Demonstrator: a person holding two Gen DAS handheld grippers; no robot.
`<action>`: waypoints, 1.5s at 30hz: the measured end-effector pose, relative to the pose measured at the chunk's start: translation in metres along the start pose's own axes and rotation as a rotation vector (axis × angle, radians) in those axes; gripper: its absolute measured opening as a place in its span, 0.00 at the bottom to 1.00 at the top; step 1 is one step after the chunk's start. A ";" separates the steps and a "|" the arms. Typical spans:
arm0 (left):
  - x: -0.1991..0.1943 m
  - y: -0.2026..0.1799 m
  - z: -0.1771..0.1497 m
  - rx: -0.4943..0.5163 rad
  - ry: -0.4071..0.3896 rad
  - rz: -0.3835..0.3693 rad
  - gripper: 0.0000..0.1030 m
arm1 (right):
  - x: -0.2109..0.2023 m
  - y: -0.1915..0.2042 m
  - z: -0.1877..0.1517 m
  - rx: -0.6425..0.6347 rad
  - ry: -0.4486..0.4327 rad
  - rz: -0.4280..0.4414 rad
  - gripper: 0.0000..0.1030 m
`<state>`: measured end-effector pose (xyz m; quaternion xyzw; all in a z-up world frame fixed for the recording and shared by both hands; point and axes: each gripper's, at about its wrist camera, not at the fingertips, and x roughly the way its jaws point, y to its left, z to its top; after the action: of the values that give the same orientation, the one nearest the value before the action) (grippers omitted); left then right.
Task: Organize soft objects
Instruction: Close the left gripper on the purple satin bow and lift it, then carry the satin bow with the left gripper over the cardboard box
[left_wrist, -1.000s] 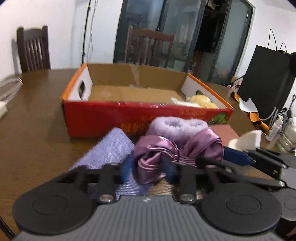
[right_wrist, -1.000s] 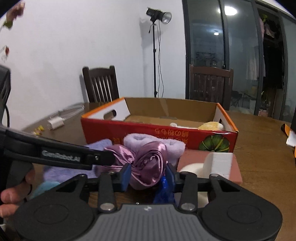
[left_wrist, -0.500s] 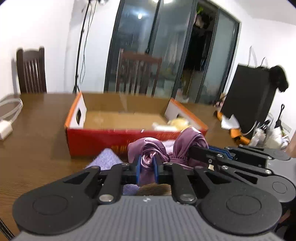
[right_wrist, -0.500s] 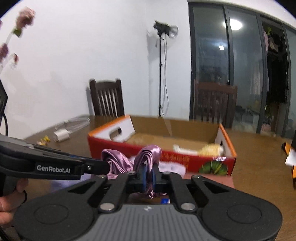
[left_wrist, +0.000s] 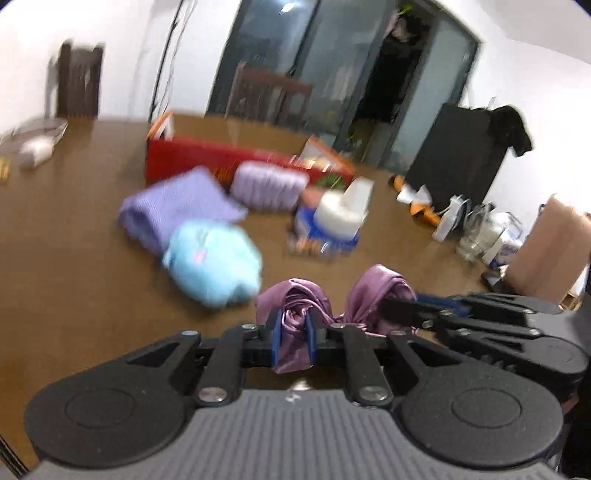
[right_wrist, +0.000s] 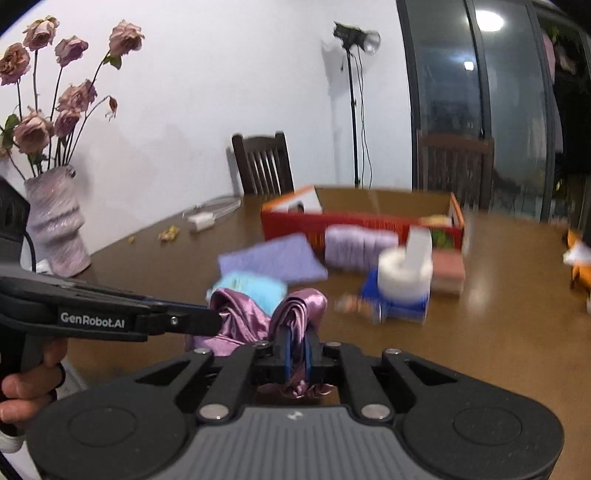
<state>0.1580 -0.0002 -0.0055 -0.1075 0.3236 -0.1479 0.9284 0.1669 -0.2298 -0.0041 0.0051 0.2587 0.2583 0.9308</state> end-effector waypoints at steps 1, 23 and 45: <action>0.002 0.002 -0.004 -0.010 0.009 0.020 0.14 | -0.001 -0.003 -0.005 0.015 0.004 -0.008 0.29; 0.016 0.019 0.000 -0.092 0.053 -0.045 0.20 | 0.038 -0.046 -0.025 0.314 0.054 0.239 0.19; 0.212 0.126 0.310 -0.086 0.056 0.054 0.18 | 0.296 -0.110 0.275 0.260 0.071 0.220 0.16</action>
<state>0.5383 0.0763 0.0745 -0.1347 0.3581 -0.1118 0.9171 0.5693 -0.1480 0.0766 0.1444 0.3207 0.3232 0.8786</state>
